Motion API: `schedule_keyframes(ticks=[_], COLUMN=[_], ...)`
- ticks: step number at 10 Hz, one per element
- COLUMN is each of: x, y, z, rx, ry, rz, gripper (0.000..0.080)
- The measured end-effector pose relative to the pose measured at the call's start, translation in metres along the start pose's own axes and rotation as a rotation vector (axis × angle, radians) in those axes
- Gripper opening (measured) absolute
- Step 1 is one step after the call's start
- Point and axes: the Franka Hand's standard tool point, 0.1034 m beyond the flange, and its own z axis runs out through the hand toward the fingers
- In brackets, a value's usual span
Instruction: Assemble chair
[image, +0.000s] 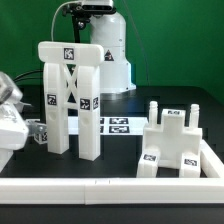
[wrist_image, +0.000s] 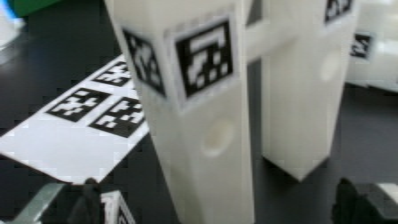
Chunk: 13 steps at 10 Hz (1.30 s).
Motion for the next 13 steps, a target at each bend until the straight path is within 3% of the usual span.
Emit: schedule_keyframes(ticks=[1, 2, 6, 9, 13], x=[0.004, 0.005, -0.002, -0.005, -0.007], y=[0.000, 0.005, 0.009, 0.003, -0.004], z=[0.000, 0.005, 0.029, 0.042, 0.046], rx=[0.075, 0.114, 0.096, 0.076, 0.067], ry=[0.017, 0.023, 0.002, 0.002, 0.002], rz=[0.007, 0.026, 0.047, 0.052, 0.056], gripper=[0.0649, 0.0649, 0.0649, 0.0649, 0.0649])
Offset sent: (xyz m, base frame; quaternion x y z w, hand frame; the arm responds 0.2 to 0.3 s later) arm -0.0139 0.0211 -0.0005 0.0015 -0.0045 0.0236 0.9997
